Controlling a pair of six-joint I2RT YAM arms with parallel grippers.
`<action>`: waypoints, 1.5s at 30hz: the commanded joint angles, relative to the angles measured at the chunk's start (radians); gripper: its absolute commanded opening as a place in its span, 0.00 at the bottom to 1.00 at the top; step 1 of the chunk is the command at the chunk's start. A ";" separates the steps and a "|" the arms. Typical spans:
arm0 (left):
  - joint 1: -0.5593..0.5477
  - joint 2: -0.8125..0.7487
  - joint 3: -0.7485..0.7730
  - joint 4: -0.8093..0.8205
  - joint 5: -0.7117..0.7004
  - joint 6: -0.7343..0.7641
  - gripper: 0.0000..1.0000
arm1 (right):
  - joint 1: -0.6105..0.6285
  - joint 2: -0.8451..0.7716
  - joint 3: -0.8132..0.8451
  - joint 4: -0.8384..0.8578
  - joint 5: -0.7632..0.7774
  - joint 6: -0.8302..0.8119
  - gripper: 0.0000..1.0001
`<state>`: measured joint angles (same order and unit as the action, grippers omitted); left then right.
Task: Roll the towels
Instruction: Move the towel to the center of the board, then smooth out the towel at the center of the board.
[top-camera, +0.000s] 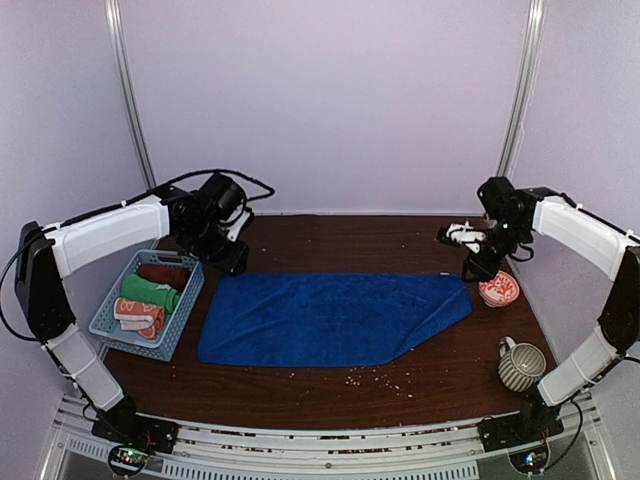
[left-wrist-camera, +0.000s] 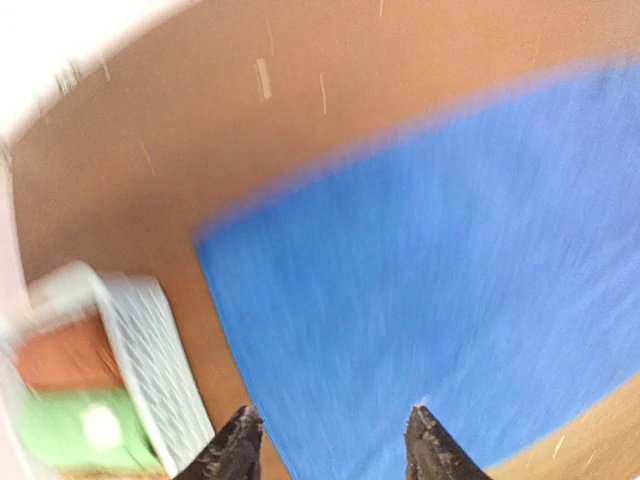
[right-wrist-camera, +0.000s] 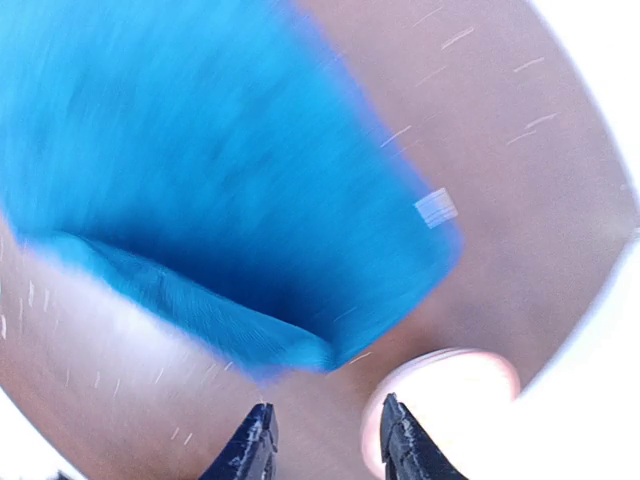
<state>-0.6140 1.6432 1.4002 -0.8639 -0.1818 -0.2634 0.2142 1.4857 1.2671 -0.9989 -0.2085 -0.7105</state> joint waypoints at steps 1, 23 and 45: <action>0.082 -0.028 0.146 0.189 0.039 0.131 0.57 | -0.034 0.036 0.183 0.120 0.009 0.189 0.41; 0.182 -0.035 -0.044 0.669 0.201 0.113 0.98 | -0.033 0.367 0.242 0.020 -0.182 0.118 0.55; 0.186 -0.010 0.028 0.626 0.218 0.003 0.67 | 0.056 0.685 0.534 -0.276 -0.041 -0.292 0.48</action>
<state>-0.4290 1.6035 1.4017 -0.2825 -0.0765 -0.2775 0.2642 2.1483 1.7847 -1.2018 -0.2821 -0.9367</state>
